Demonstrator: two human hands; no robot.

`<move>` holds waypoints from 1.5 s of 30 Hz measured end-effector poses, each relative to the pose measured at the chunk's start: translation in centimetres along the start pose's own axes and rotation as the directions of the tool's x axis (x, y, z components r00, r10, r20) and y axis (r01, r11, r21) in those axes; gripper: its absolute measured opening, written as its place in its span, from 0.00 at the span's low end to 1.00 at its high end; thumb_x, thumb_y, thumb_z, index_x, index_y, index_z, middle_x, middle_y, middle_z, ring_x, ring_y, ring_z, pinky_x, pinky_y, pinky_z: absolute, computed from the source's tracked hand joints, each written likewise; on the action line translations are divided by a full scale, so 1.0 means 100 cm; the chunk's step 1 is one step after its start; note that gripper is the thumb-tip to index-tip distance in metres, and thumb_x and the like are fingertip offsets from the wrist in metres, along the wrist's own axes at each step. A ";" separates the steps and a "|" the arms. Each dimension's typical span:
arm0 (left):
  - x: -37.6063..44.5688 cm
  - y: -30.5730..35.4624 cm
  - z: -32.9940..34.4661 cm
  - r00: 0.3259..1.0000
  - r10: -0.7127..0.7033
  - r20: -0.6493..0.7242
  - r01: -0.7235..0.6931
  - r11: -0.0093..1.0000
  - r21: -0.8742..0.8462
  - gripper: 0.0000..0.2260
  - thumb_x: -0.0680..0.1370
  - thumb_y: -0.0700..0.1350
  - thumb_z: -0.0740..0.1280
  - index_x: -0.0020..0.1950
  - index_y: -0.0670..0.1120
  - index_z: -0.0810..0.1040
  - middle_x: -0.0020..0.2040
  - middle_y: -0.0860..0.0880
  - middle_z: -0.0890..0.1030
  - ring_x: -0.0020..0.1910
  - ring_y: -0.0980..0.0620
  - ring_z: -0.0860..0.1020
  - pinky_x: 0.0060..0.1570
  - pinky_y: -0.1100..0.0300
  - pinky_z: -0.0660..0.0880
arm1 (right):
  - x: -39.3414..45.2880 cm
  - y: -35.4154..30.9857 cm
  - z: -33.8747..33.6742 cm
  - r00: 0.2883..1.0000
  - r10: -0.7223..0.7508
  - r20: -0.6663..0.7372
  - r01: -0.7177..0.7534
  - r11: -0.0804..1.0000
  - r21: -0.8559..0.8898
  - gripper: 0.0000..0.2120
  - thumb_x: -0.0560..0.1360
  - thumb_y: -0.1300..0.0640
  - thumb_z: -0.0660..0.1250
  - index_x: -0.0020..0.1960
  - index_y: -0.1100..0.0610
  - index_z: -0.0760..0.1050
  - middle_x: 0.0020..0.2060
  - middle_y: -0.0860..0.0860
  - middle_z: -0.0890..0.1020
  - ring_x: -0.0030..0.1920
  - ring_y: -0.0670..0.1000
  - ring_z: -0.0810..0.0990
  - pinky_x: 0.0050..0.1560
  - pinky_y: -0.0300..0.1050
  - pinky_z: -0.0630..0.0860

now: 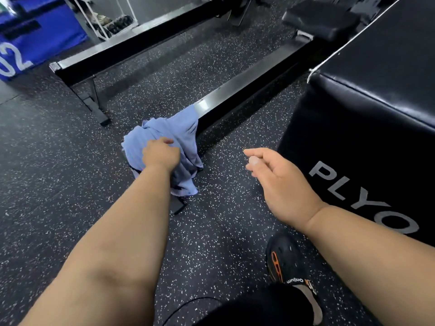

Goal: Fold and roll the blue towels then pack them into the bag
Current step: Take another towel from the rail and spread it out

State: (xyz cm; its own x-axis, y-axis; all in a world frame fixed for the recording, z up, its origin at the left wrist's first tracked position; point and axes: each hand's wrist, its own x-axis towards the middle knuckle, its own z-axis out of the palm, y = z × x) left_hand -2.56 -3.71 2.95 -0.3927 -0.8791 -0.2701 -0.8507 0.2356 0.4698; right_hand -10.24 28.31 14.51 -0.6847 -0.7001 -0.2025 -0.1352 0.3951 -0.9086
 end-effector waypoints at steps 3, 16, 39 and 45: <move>0.023 0.009 0.015 0.987 -0.036 0.154 0.051 0.994 -0.095 0.32 0.72 0.53 0.66 0.78 0.63 0.71 0.79 0.43 0.66 0.74 0.38 0.71 0.75 0.46 0.68 | 0.006 0.007 -0.002 1.000 0.014 -0.001 -0.014 1.000 -0.005 0.14 0.86 0.46 0.58 0.68 0.39 0.76 0.52 0.55 0.85 0.51 0.50 0.82 0.58 0.45 0.78; 0.042 0.025 0.019 0.992 -0.123 -0.013 0.123 0.992 0.012 0.18 0.79 0.42 0.60 0.64 0.39 0.81 0.65 0.35 0.79 0.65 0.33 0.77 0.66 0.43 0.76 | 0.009 0.002 -0.005 1.000 -0.006 -0.026 0.008 0.999 0.043 0.13 0.86 0.47 0.59 0.68 0.41 0.77 0.48 0.53 0.84 0.49 0.50 0.81 0.51 0.40 0.75; -0.194 0.161 -0.163 0.967 0.146 -0.209 -0.243 0.285 -0.927 0.09 0.86 0.36 0.60 0.57 0.47 0.77 0.44 0.57 0.77 0.29 0.67 0.79 0.32 0.74 0.72 | -0.098 -0.080 -0.065 0.968 -0.113 -0.225 0.131 0.989 0.064 0.13 0.86 0.46 0.60 0.68 0.38 0.75 0.42 0.33 0.81 0.41 0.39 0.81 0.45 0.34 0.74; -0.254 0.190 -0.192 0.954 0.278 -0.116 -0.198 0.289 -0.937 0.17 0.73 0.44 0.68 0.59 0.43 0.86 0.59 0.49 0.86 0.62 0.48 0.82 0.69 0.48 0.75 | -0.132 -0.096 -0.106 0.939 -0.103 -0.328 0.148 0.982 0.115 0.12 0.85 0.45 0.62 0.67 0.38 0.76 0.41 0.39 0.82 0.48 0.42 0.83 0.56 0.46 0.78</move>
State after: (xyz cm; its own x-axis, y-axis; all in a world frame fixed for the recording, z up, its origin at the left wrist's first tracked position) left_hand -2.00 15.16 34.89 -0.5702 -0.8210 -0.0298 0.1594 -0.1461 0.9763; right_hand -7.50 40.03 29.82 -0.8640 -0.5029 0.0233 -0.1520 0.2165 -0.9644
